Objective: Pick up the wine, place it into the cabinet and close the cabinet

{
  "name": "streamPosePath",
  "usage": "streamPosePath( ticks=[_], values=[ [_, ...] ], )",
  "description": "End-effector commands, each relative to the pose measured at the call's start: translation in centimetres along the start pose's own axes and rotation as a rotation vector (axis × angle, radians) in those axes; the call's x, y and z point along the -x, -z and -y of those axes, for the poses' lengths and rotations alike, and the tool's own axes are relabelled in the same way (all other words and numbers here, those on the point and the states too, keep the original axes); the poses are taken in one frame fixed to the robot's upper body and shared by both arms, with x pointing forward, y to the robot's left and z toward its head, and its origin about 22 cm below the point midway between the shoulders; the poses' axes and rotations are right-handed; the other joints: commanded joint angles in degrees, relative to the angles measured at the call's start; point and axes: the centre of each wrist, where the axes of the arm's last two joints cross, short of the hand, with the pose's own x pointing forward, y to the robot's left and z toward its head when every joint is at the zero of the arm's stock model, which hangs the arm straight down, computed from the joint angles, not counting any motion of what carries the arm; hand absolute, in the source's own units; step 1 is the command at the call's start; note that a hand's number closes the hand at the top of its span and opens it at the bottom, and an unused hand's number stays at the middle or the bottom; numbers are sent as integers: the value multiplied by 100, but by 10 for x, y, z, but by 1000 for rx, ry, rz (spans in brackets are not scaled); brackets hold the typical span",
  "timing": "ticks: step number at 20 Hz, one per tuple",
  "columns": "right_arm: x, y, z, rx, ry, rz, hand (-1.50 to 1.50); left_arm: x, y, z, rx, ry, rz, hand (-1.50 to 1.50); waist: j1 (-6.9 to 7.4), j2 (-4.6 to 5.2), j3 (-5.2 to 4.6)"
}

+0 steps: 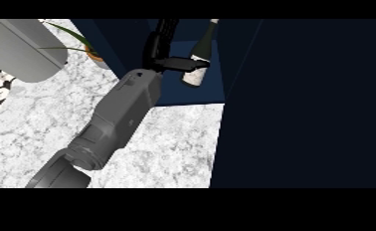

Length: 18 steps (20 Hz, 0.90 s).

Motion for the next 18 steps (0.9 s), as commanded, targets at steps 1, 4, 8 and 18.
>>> streamPosePath(
  ticks=[1,4,8,18],
  values=[
    [-6,-15,-1,24,-17,1,-150,-17,11,-16,38,-4,-1,-150,260,-135,37],
    [0,-13,-5,27,-6,-10,-150,-2,-5,0,74,11,12,-150,372,-166,38],
    [-3,-9,4,52,-38,-9,-150,-24,2,36,113,-17,69,-150,438,-196,41],
    [-13,-13,-9,26,-14,-16,-150,-47,-62,89,195,-73,39,-150,421,-206,37]
  ],
)
